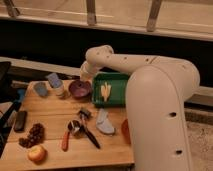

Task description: Place fork in purple bowl

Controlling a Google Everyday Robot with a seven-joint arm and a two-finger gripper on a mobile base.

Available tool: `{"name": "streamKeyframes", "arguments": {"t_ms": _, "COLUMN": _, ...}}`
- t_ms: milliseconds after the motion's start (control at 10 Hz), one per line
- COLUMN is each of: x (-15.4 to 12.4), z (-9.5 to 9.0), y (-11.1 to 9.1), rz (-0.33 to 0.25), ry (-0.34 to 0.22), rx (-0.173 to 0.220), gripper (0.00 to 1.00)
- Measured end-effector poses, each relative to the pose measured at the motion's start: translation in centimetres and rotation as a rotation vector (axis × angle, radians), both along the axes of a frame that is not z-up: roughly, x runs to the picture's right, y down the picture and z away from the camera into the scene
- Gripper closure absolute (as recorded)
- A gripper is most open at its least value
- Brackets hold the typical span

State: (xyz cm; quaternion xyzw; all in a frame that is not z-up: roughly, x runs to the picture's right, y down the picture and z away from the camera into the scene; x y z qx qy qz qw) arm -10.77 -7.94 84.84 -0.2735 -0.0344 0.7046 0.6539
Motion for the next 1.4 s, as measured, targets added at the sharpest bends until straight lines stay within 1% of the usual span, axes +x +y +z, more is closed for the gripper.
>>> {"name": "streamKeyframes", "arguments": {"t_ms": 100, "x": 0.6, "z": -0.2, "y": -1.0, "rz": 0.016, "ry": 0.006, "rx": 0.0, "gripper": 1.0}}
{"name": "streamKeyframes", "arguments": {"t_ms": 200, "x": 1.0, "z": -0.3, "y": -1.5, "rz": 0.03, "ry": 0.008, "rx": 0.002, "gripper": 1.0}}
{"name": "streamKeyframes", "arguments": {"t_ms": 400, "x": 3.1, "z": -0.2, "y": -2.2, "rz": 0.081, "ry": 0.026, "rx": 0.0, "gripper": 1.0}}
{"name": "streamKeyframes", "arguments": {"t_ms": 700, "x": 4.7, "z": 0.3, "y": -2.1, "rz": 0.132, "ry": 0.04, "rx": -0.004, "gripper": 0.99}}
{"name": "streamKeyframes", "arguments": {"t_ms": 800, "x": 5.2, "z": 0.9, "y": -1.9, "rz": 0.147, "ry": 0.04, "rx": -0.009, "gripper": 0.92}}
{"name": "streamKeyframes", "arguments": {"t_ms": 900, "x": 4.9, "z": 1.5, "y": -1.4, "rz": 0.145, "ry": 0.029, "rx": -0.011, "gripper": 0.84}}
{"name": "streamKeyframes", "arguments": {"t_ms": 1000, "x": 4.2, "z": 2.5, "y": -0.7, "rz": 0.142, "ry": 0.015, "rx": -0.014, "gripper": 0.74}}
{"name": "streamKeyframes", "arguments": {"t_ms": 1300, "x": 1.4, "z": 6.2, "y": 2.2, "rz": 0.127, "ry": -0.022, "rx": -0.022, "gripper": 0.44}}
{"name": "streamKeyframes", "arguments": {"t_ms": 1400, "x": 0.7, "z": 6.8, "y": 2.8, "rz": 0.121, "ry": -0.029, "rx": -0.027, "gripper": 0.4}}
